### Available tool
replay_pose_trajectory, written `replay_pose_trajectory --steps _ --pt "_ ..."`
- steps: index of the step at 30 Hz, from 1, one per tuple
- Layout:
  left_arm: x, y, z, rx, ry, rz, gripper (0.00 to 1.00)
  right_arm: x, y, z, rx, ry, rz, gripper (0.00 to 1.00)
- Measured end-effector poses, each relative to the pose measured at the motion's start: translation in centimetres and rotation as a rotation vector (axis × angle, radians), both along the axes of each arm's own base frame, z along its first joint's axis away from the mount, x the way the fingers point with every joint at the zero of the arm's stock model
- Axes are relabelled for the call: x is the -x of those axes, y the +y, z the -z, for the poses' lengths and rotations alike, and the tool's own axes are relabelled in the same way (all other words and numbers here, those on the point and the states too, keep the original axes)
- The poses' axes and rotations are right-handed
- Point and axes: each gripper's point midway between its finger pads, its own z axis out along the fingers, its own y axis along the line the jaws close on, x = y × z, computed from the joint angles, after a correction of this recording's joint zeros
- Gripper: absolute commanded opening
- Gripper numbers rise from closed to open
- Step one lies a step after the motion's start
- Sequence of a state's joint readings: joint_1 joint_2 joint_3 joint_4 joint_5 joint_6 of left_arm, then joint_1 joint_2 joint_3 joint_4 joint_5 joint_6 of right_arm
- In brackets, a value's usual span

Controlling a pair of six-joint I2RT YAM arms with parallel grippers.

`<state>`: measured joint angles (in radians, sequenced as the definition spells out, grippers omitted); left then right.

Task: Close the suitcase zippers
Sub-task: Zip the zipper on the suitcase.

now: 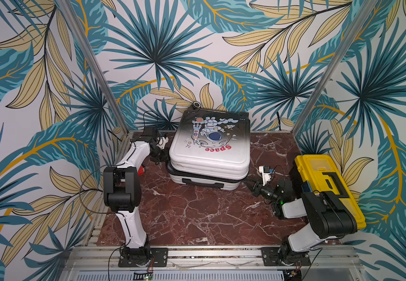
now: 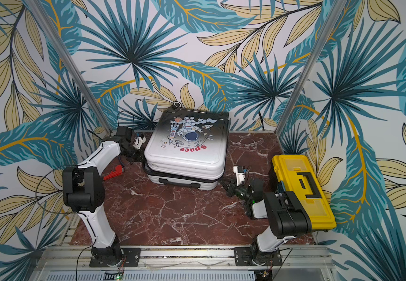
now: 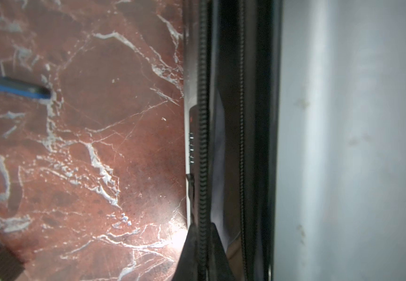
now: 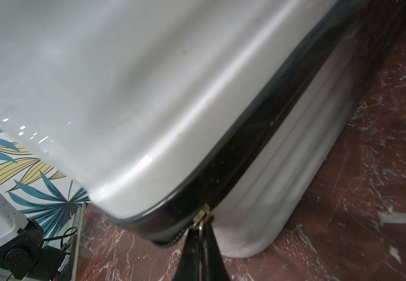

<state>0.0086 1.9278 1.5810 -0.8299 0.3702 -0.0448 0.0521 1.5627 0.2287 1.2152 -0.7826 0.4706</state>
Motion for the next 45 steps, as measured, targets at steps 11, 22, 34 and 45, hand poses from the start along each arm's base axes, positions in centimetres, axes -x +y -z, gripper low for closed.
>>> replay_pose_trajectory --steps 11,22,34,45 --pt "1.1 0.5 0.1 0.042 0.023 -0.157 0.0 4.3 1.6 -0.1 0.118 0.014 0.087 0.0" --pt "1.5 0.5 0.2 0.054 0.005 -0.166 0.0 8.7 4.2 0.2 0.383 -0.005 0.032 0.0" --pt "1.3 0.8 0.3 0.06 -0.018 -0.172 0.0 11.0 8.6 0.0 0.542 -0.102 -0.099 0.0" --pt "1.4 0.5 0.2 0.072 -0.033 -0.165 0.0 10.9 12.5 -0.4 0.622 -0.149 -0.148 0.0"
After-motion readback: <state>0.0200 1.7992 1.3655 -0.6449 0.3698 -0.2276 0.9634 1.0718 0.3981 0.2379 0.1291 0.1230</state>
